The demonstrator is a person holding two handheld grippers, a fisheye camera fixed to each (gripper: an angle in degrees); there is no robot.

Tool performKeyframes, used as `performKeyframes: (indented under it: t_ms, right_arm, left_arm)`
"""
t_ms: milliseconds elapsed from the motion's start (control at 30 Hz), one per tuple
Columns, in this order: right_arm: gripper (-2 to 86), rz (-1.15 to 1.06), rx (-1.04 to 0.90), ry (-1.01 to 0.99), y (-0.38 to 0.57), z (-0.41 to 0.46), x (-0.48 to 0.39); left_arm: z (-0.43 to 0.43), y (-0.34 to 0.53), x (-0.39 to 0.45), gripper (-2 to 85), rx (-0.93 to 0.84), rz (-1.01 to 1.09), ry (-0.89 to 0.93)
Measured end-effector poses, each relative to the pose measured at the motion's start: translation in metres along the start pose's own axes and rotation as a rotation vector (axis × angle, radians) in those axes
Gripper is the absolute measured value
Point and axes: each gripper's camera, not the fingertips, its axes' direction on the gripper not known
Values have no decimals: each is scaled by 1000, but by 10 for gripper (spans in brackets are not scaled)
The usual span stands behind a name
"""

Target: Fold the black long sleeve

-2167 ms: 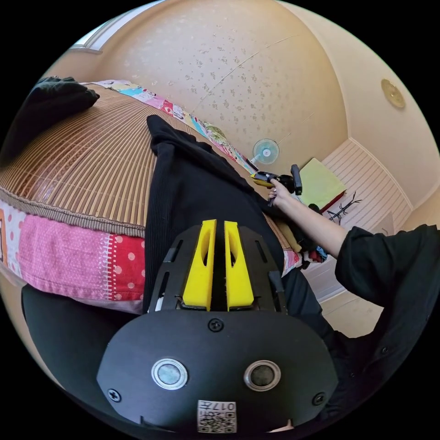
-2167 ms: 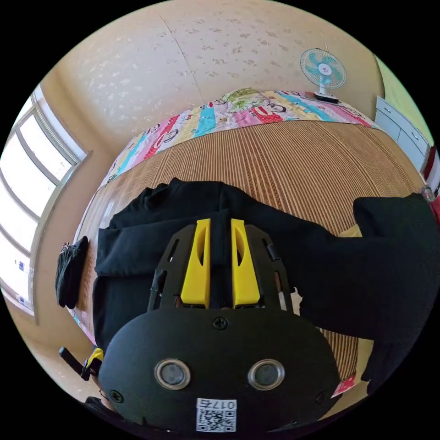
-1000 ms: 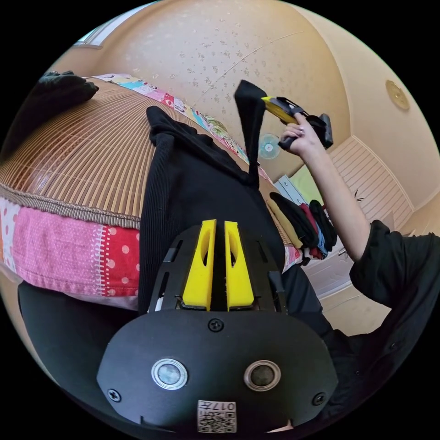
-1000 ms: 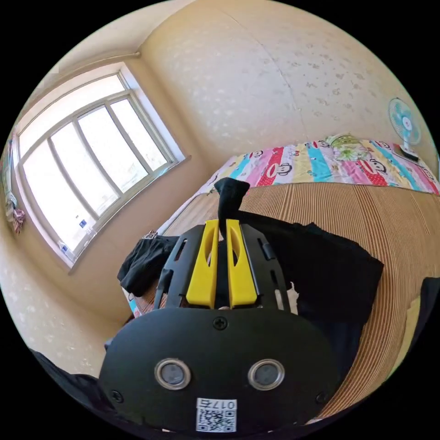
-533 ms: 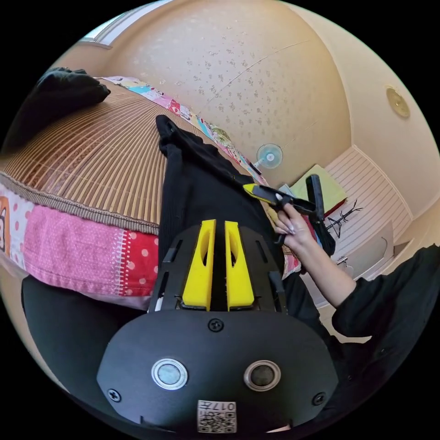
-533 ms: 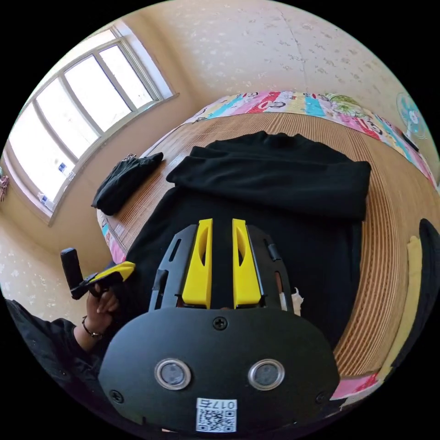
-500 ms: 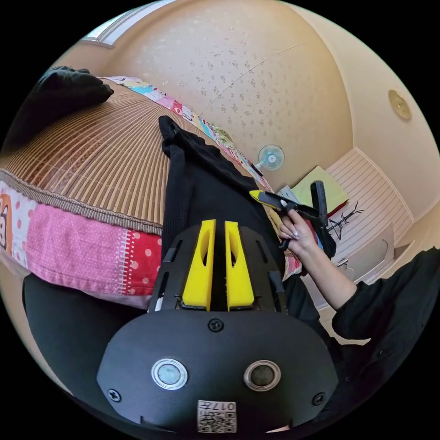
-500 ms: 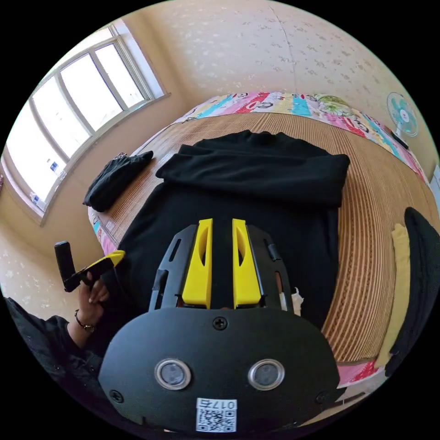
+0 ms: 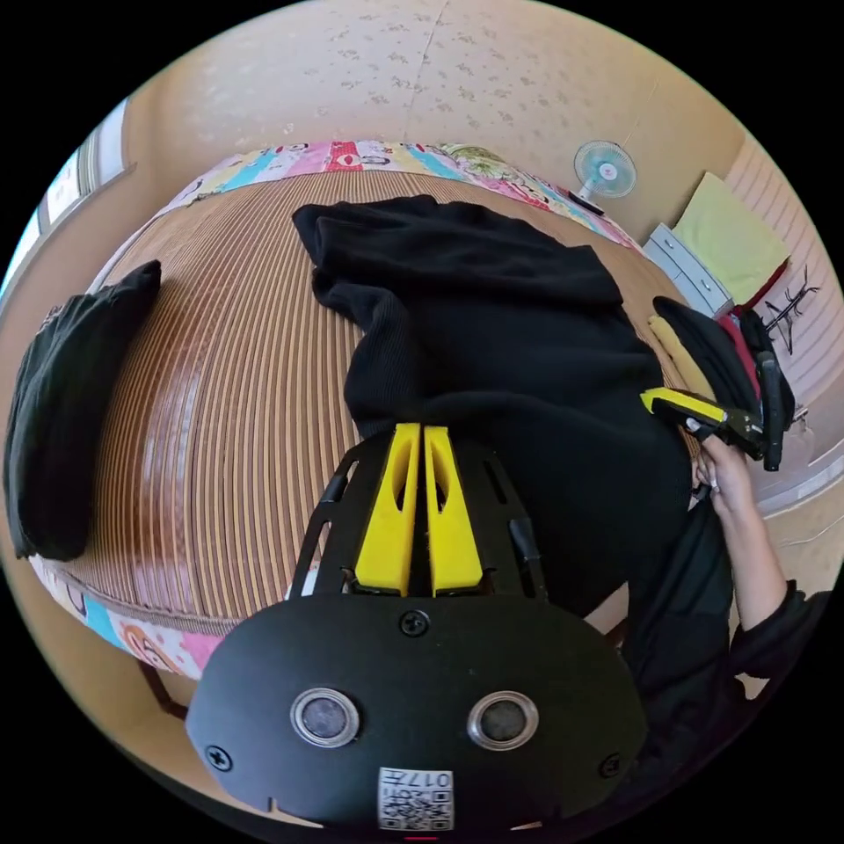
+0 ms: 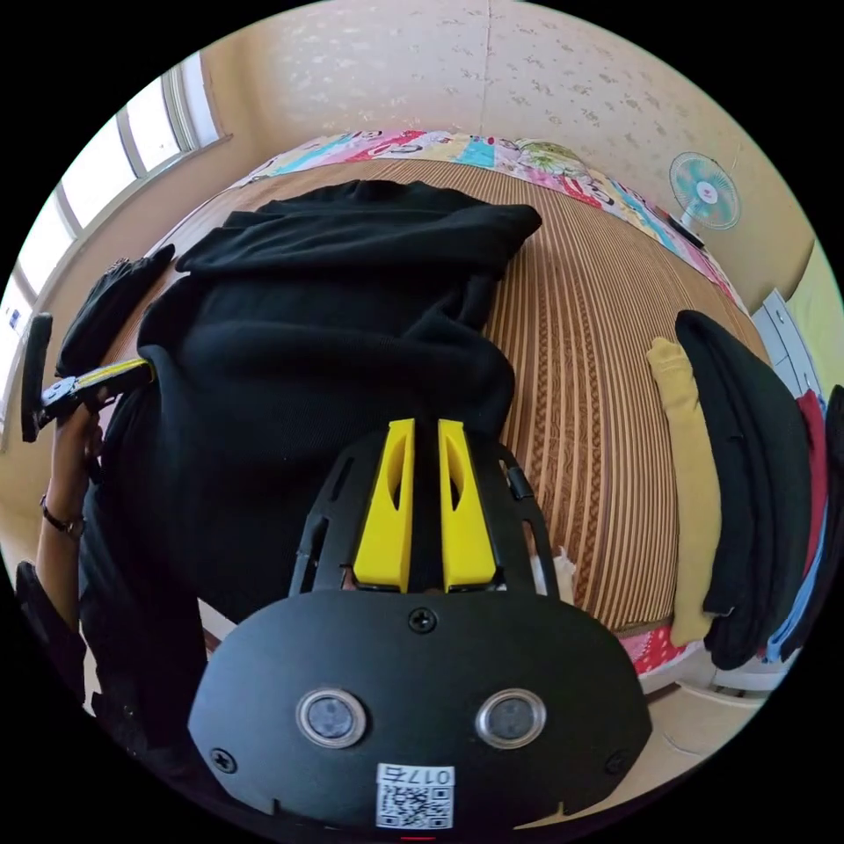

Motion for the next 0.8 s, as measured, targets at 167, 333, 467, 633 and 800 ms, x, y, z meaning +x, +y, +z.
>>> performKeyframes:
  t_ms: [167, 333, 467, 633, 800]
  right_arm:
    - [42, 46, 7, -26, -22, 4, -3]
    - [37, 40, 53, -16, -15, -1, -15]
    - [34, -2, 55, 89, -17, -2, -40]
    - [30, -59, 64, 226, -16, -1, -67]
    - [29, -47, 56, 176, -18, -6, -55]
  left_arm:
    - [1, -28, -18, -8, -26, 11, 85]
    - [-69, 65, -29, 31, 208, -42, 5]
    - [-90, 134, -45, 78, 232, -145, 52]
    - [-67, 165, -75, 86, 116, -285, 278]
    - [-74, 170, -88, 44, 104, -272, 444]
